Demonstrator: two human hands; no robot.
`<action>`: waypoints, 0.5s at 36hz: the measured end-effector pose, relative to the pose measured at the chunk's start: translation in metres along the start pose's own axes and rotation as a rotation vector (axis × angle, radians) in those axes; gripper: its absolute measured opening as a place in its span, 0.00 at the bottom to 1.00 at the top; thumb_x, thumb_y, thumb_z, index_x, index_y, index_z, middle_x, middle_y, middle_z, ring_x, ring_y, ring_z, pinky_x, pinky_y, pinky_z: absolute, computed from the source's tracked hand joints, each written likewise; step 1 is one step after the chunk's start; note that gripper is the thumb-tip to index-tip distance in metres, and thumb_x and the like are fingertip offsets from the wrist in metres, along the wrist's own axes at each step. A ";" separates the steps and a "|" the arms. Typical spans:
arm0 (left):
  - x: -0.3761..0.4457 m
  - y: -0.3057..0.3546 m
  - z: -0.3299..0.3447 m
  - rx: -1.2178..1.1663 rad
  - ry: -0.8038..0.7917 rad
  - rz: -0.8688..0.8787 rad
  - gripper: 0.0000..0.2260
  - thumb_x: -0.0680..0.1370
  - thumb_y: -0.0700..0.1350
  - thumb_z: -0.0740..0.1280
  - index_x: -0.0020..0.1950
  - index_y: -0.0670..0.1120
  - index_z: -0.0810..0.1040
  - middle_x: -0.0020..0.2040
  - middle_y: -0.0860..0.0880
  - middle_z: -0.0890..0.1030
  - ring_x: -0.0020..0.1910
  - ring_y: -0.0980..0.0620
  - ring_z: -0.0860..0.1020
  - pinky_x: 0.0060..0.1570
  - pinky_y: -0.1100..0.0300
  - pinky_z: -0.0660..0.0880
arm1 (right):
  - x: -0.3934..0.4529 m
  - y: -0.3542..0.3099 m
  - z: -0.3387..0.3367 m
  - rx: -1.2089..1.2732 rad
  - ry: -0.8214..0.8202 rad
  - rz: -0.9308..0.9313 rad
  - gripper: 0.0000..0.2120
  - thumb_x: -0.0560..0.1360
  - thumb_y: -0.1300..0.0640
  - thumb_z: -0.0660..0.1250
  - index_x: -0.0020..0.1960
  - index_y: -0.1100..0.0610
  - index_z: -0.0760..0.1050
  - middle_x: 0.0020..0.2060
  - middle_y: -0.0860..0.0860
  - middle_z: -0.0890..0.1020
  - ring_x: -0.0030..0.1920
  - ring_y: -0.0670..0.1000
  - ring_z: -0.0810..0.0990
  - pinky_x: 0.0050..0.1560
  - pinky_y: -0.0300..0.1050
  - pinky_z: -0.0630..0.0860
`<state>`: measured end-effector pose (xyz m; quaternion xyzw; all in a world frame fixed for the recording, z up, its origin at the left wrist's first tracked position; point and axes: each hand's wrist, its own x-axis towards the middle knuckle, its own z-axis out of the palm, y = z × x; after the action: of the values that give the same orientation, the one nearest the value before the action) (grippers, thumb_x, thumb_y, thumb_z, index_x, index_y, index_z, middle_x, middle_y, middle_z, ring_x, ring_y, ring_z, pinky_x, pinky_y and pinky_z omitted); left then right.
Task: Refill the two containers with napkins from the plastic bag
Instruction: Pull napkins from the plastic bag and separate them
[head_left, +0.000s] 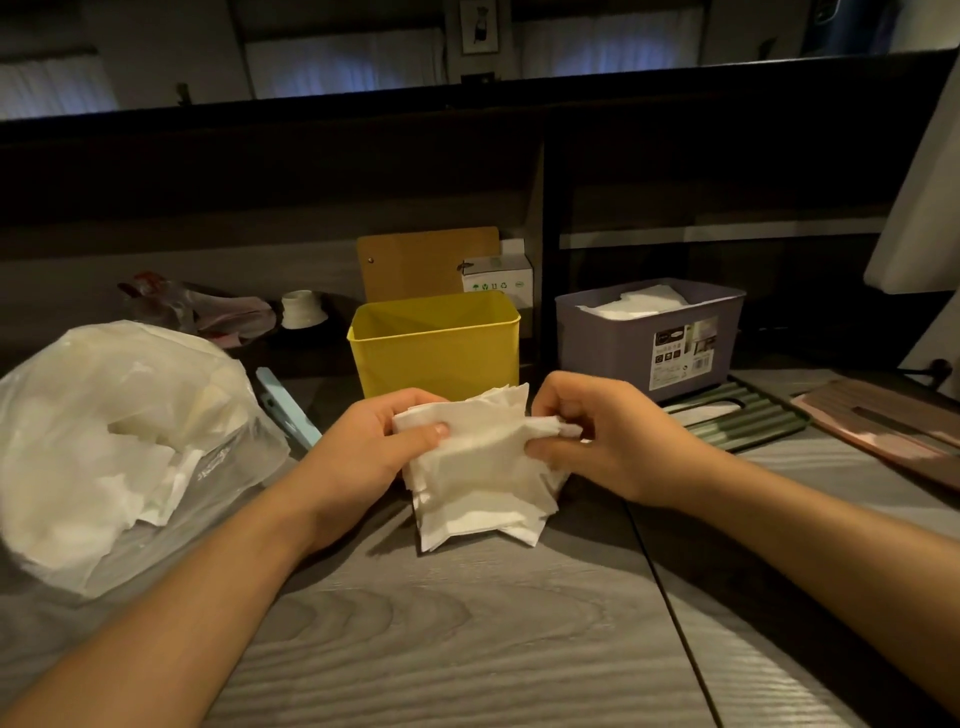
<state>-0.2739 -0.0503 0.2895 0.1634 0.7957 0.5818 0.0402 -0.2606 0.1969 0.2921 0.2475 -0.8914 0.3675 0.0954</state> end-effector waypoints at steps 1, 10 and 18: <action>0.000 0.000 0.000 0.022 0.004 0.003 0.09 0.82 0.40 0.64 0.58 0.46 0.83 0.51 0.46 0.85 0.51 0.46 0.82 0.47 0.60 0.80 | 0.001 0.000 0.000 0.049 0.006 0.028 0.06 0.76 0.56 0.73 0.51 0.50 0.77 0.47 0.45 0.83 0.47 0.45 0.83 0.48 0.48 0.83; 0.001 0.004 0.004 -0.069 0.002 -0.070 0.14 0.86 0.46 0.57 0.58 0.50 0.83 0.52 0.49 0.85 0.55 0.46 0.81 0.51 0.52 0.81 | 0.006 -0.004 0.009 0.228 0.083 0.185 0.04 0.78 0.56 0.70 0.51 0.49 0.78 0.46 0.46 0.84 0.48 0.43 0.83 0.49 0.46 0.84; 0.000 -0.001 0.000 -0.016 -0.079 -0.003 0.16 0.76 0.56 0.67 0.64 0.57 0.79 0.57 0.54 0.82 0.57 0.52 0.81 0.53 0.54 0.81 | 0.009 -0.010 0.019 0.195 0.091 0.177 0.07 0.79 0.53 0.68 0.57 0.49 0.78 0.47 0.44 0.84 0.47 0.41 0.83 0.45 0.45 0.84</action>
<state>-0.2742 -0.0502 0.2880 0.1849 0.7890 0.5813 0.0737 -0.2627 0.1743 0.2874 0.1588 -0.8646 0.4702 0.0783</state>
